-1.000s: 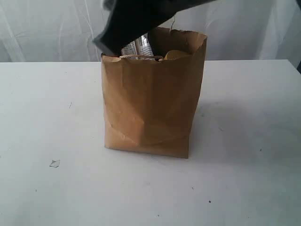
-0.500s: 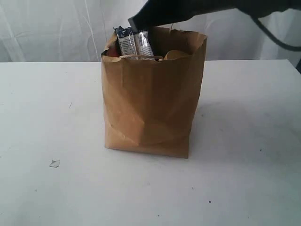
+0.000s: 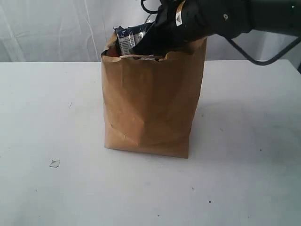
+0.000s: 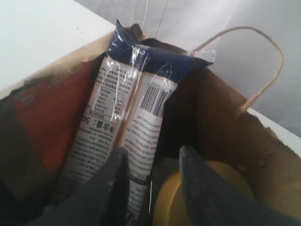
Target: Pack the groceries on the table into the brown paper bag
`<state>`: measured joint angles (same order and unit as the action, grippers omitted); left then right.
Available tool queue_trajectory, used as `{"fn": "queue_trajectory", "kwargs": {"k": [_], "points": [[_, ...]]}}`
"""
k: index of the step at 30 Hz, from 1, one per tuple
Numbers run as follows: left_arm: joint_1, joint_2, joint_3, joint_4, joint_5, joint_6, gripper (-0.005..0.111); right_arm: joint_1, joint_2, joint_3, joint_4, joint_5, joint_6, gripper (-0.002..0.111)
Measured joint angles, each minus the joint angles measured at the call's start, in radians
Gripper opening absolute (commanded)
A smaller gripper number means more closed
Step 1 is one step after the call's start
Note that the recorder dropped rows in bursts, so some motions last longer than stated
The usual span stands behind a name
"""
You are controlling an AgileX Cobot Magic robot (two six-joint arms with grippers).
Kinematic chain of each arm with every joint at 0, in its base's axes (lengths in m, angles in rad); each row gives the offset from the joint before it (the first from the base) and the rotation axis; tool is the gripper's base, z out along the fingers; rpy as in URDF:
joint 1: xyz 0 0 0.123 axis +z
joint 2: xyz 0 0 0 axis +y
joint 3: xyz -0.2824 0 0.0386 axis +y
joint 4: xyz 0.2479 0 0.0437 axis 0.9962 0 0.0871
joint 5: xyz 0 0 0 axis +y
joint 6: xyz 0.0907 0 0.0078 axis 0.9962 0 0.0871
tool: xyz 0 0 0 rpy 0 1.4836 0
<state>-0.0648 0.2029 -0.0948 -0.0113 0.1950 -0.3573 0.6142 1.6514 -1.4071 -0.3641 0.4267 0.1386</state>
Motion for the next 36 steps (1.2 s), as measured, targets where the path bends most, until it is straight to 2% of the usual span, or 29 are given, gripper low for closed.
{"fn": "queue_trajectory", "kwargs": {"k": [4,9,14,22,29,34,36], "points": [[0.000,0.000,0.000,0.000,0.000,0.000,0.000,-0.001,-0.040,0.000,0.012,0.089,0.000,0.035],[0.000,0.000,0.000,0.000,0.000,0.000,0.000,-0.002,-0.134,0.000,0.015,0.238,-0.006,0.017],[0.000,0.000,0.000,0.000,0.000,0.000,0.000,-0.003,-0.237,0.000,0.015,0.280,-0.006,0.000],[0.000,0.000,0.000,0.000,0.000,0.000,0.000,-0.038,-0.427,0.041,-0.038,0.226,0.024,0.000],[0.000,0.000,0.000,0.000,0.000,0.000,0.000,-0.222,-0.594,0.274,-0.037,0.016,0.125,0.000],[0.000,0.000,0.000,0.000,0.000,0.000,0.000,-0.414,-0.738,0.461,-0.035,-0.026,0.168,0.000],[0.000,0.000,0.000,0.000,0.000,0.000,0.000,-0.453,-0.820,0.518,-0.067,-0.026,0.177,0.000]]}}
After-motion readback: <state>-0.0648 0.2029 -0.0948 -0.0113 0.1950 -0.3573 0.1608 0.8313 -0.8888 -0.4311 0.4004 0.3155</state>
